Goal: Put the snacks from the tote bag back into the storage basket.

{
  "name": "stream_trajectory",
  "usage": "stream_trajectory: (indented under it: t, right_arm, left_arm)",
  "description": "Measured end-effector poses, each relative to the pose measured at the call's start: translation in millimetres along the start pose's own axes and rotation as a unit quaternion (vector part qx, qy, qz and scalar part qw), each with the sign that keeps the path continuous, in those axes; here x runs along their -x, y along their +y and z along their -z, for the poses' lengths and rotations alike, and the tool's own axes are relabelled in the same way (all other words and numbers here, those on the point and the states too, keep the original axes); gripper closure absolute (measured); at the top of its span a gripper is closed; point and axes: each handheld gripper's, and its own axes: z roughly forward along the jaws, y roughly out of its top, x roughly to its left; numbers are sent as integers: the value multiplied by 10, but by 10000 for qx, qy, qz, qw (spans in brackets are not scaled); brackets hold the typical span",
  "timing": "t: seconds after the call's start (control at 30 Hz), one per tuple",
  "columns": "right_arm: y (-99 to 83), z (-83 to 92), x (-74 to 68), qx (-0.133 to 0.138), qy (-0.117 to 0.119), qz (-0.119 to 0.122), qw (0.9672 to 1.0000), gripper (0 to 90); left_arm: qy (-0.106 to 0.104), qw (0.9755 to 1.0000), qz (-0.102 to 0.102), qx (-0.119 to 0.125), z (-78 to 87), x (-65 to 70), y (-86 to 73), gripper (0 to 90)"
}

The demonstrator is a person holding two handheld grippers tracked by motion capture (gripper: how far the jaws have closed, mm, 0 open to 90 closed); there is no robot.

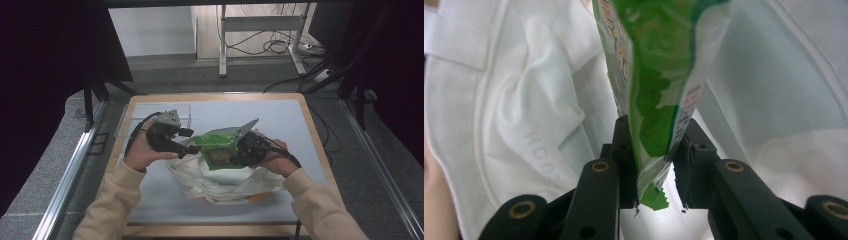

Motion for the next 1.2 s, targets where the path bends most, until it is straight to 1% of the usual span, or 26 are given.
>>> stream_trajectory:
  t: [0.13,0.17,0.23,0.27,0.3,0.33,0.43,0.47,0.53,0.57,0.6,0.63,0.7,0.77,0.8,0.83,0.9,1.1,1.13,1.2]
  right_arm:
    - [35,-35,1,-197,-6,163,9997,725]
    - [44,-47,-3,-235,14,221,9995,725]
    - [63,-76,-27,-334,22,306,9990,725]
    - [73,-88,-36,-360,13,362,9987,725]
    - [83,-96,-46,-382,14,401,9985,725]
    - [90,-100,-53,-391,19,434,9983,725]
    - [117,-93,-79,-349,15,533,9980,725]
    - [121,-87,-84,-332,18,558,9979,725]
    - [128,-67,-91,-292,4,605,9977,725]
    - [128,-65,-91,-296,-9,615,9977,724]
    - [125,-63,-90,-298,-31,622,9976,724]
    - [122,-61,-89,-293,-31,631,9976,725]
    - [120,-65,-95,-307,-24,653,9974,725]
    - [123,-71,-101,-323,-22,672,9972,724]
    - [124,-72,-102,-318,-7,678,9972,723]
    - [125,-72,-103,-313,2,685,9972,723]
    - [126,-66,-99,-290,19,689,9972,721]
    - [115,-56,-92,-169,127,647,9977,696]
    - [110,-54,-91,-142,146,618,9979,686]
    - [104,-54,-91,-100,204,559,9982,660]
  left_arm:
    - [-149,9996,-80,-227,-93,-22,67,328]
    - [-184,9992,-144,-312,-120,-29,84,338]
    - [-294,9976,-293,-553,-191,-26,127,361]
    - [-368,9966,-353,-646,-224,-25,143,378]
    - [-404,9961,-371,-692,-249,-19,152,391]
    - [-433,9948,-470,-791,-275,-23,162,415]
    - [-490,9926,-551,-968,-339,-9,156,505]
    - [-536,9911,-658,-1024,-347,-18,155,539]
    - [-614,9907,-678,-1012,-358,-13,145,602]
    - [-657,9901,-698,-1023,-359,-14,143,648]
    - [-643,9898,-719,-1044,-363,-14,141,663]
    - [-657,9897,-707,-1061,-366,-16,141,675]
    - [-739,9877,-784,-1132,-378,-24,141,688]
    - [-770,9866,-818,-1180,-375,-19,145,704]
    - [-777,9866,-810,-1181,-374,-14,147,709]
    - [-780,9859,-850,-1209,-367,-17,153,712]
    - [-820,9854,-866,-1219,-361,-21,155,719]
    - [-873,9860,-854,-1136,-336,-54,142,735]
    - [-867,9868,-791,-1118,-332,-51,139,740]
    - [-829,9875,-775,-1095,-321,-60,142,752]
